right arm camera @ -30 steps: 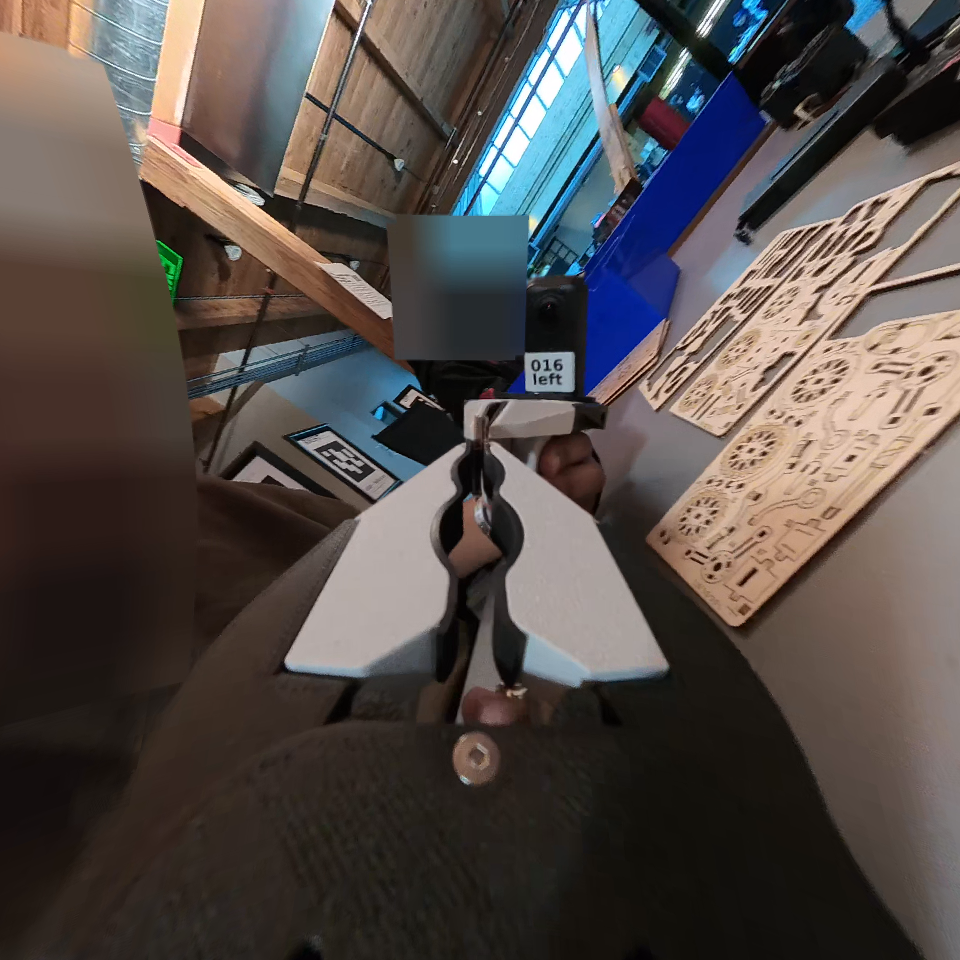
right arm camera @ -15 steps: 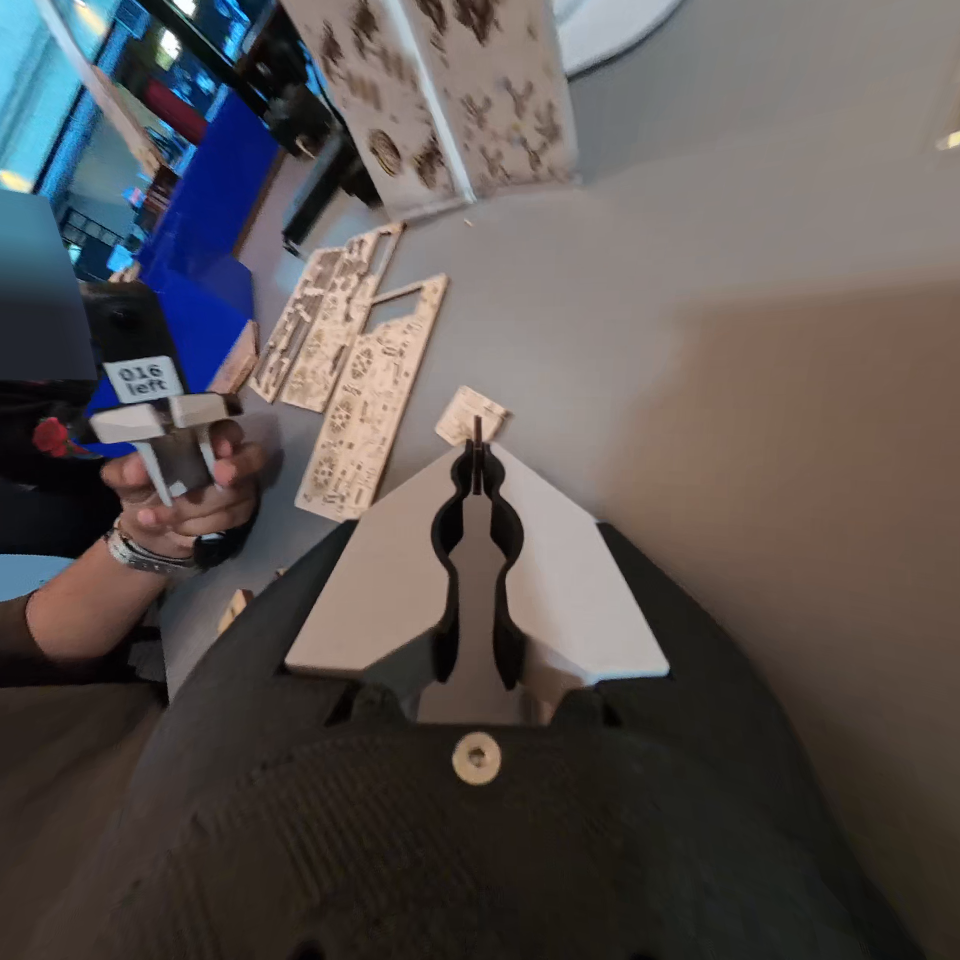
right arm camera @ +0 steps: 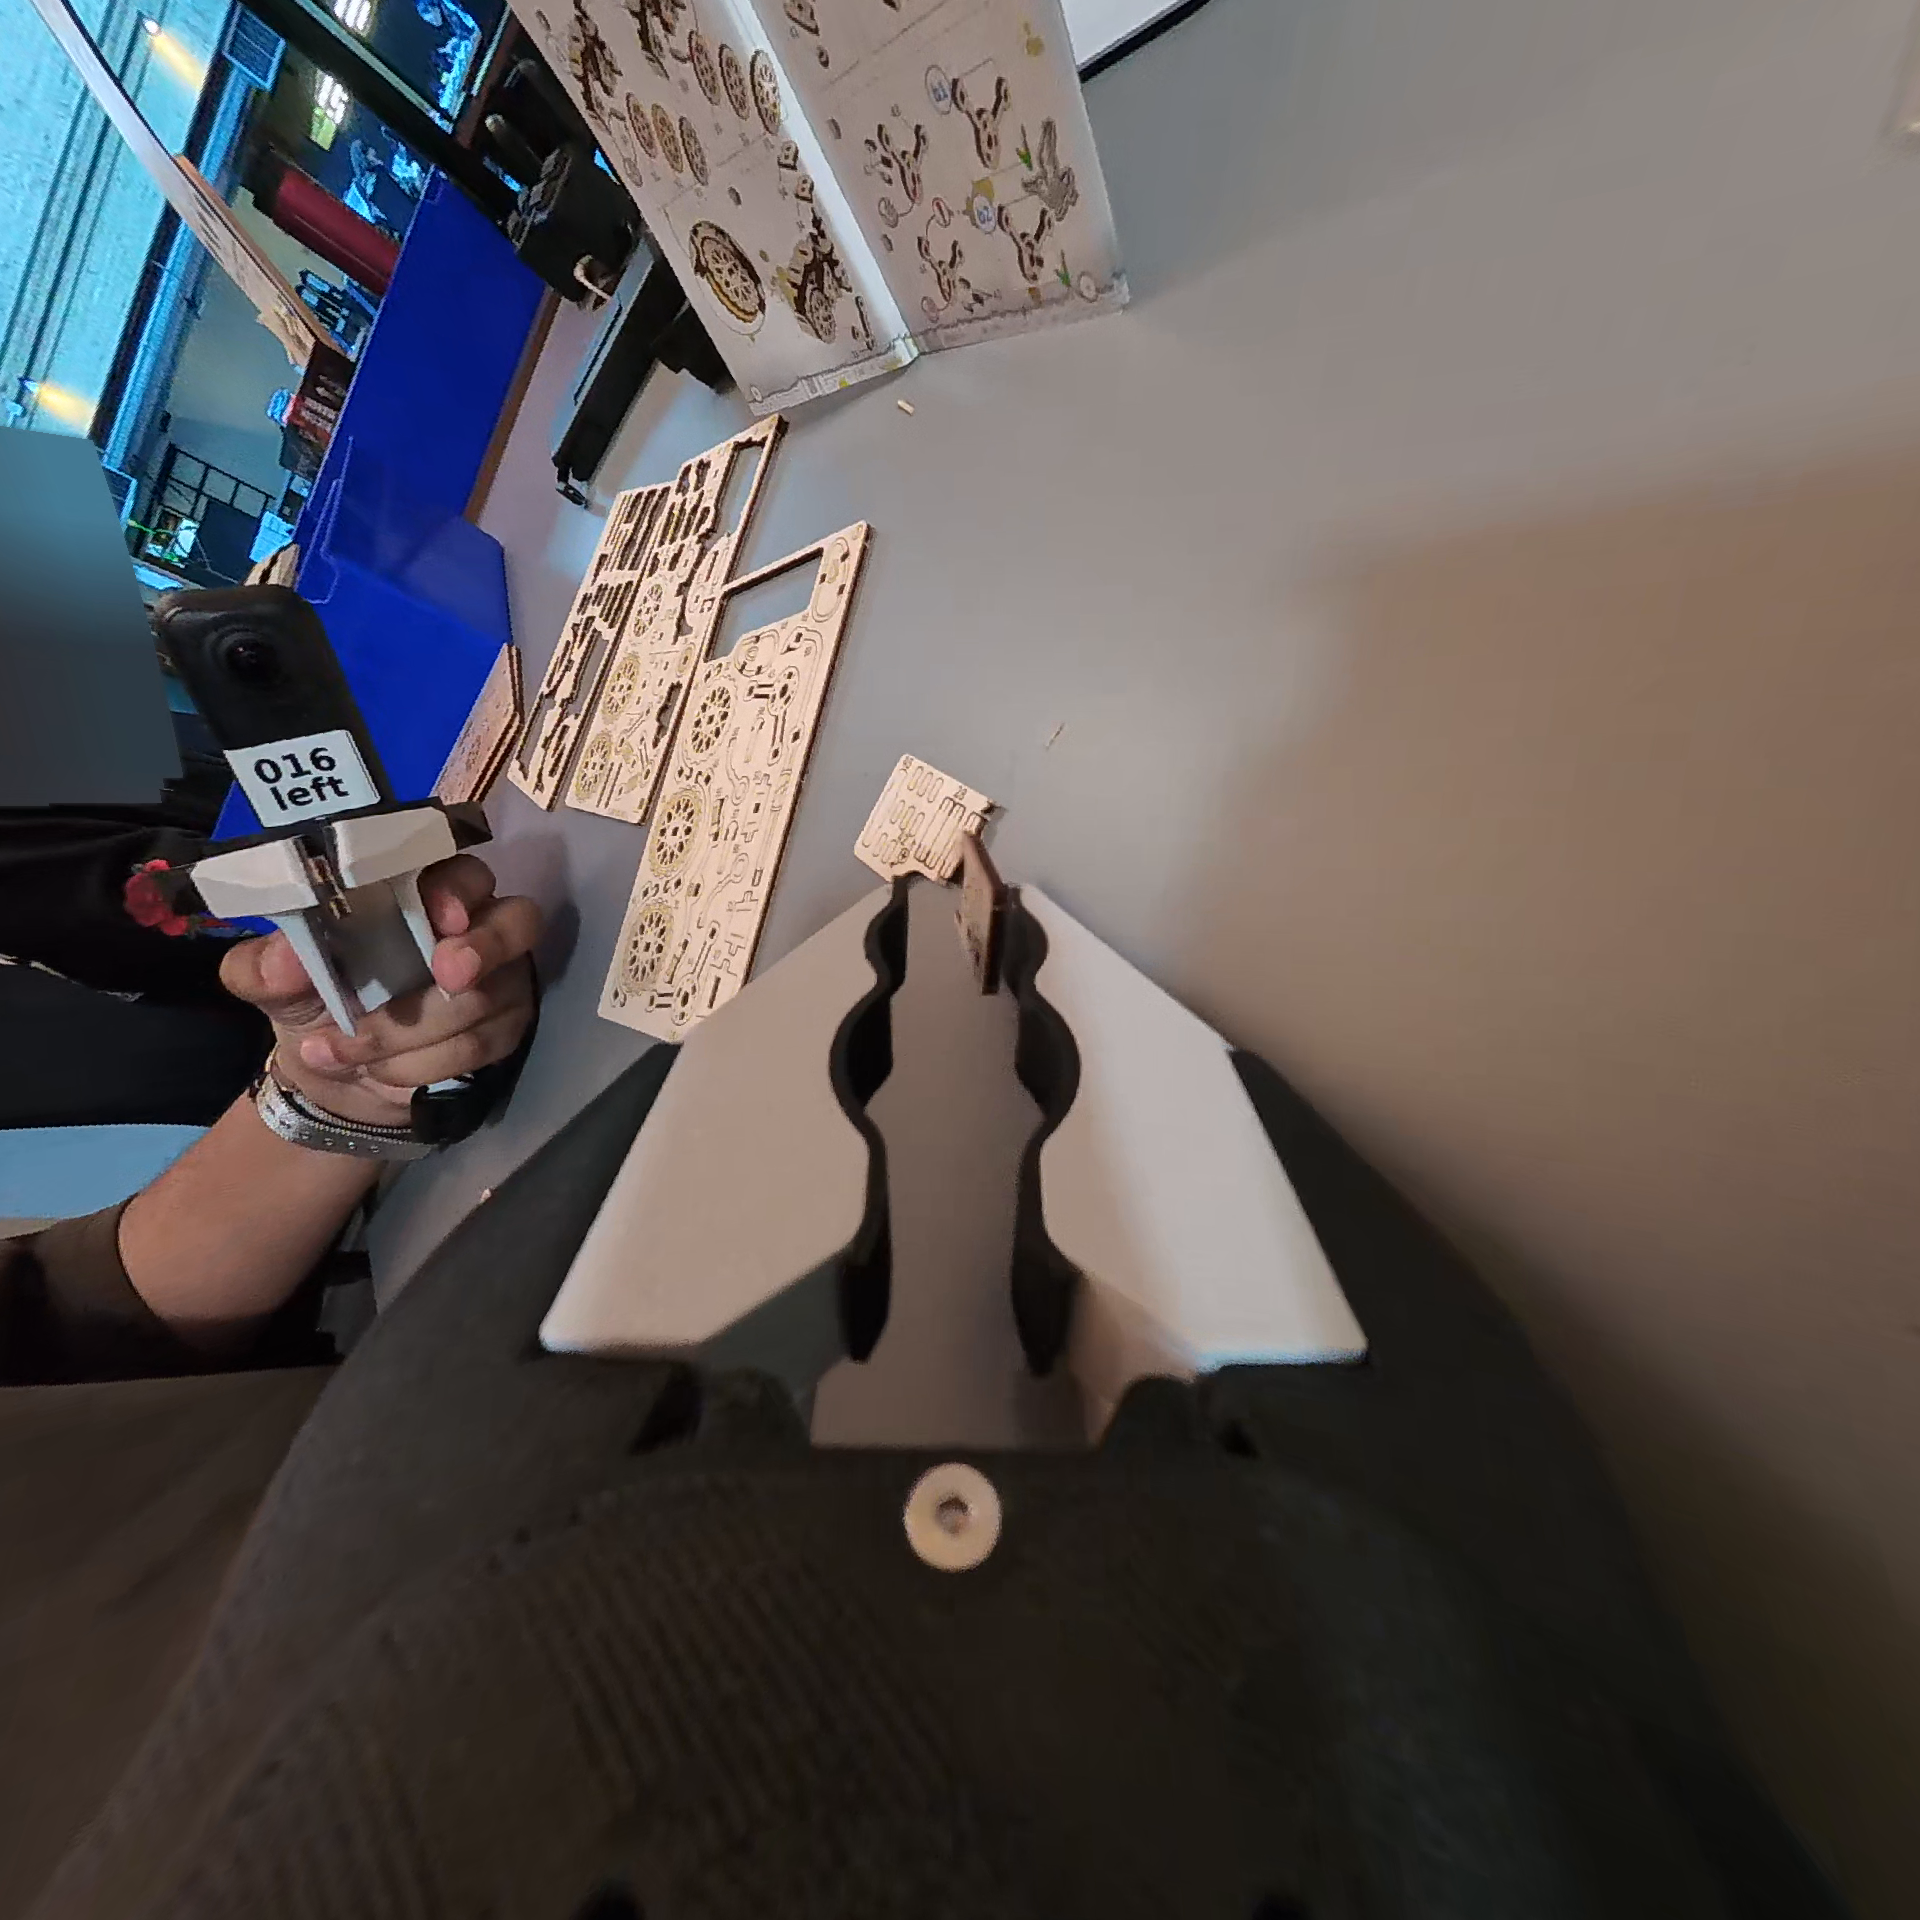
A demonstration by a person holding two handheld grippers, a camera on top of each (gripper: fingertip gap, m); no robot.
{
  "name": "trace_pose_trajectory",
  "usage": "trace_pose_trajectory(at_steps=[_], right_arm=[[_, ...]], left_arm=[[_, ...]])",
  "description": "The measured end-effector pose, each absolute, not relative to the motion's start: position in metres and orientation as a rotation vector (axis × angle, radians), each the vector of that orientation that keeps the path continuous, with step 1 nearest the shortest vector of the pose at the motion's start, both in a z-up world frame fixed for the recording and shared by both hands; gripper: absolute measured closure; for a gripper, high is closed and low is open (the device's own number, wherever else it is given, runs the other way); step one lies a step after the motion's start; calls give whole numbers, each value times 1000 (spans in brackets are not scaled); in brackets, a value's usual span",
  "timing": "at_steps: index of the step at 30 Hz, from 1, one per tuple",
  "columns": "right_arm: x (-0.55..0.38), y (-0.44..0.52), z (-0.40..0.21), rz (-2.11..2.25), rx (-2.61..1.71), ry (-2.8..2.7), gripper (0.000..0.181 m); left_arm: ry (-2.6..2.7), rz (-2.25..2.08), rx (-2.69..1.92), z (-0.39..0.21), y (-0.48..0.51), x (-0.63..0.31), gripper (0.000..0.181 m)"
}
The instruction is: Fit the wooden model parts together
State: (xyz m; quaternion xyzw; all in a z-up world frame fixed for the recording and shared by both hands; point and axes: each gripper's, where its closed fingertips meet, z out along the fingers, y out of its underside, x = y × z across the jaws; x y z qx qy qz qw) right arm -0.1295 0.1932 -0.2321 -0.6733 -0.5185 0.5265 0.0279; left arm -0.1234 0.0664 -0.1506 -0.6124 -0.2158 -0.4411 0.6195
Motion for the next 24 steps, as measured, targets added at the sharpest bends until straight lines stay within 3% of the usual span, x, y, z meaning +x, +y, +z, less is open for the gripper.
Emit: trace_pose_trajectory(at_steps=[4,10,18,24], right_arm=[[-131,197,-231,1583,-2055,-1595,159],[-137,204,-209,1569,-1827,-1608,135],[-125,197,-235,1076,-1448,-2021,153],[-125,196,-239,1075,-1478,-2049,151]], left_arm=[[-498,-1020,-1407,-151,66,-123,181],[-494,-1028,-1410,-151,67,-122,181],[-497,-1033,-1406,-151,67,-123,181],[-501,-1039,-1404,-151,67,-123,181]])
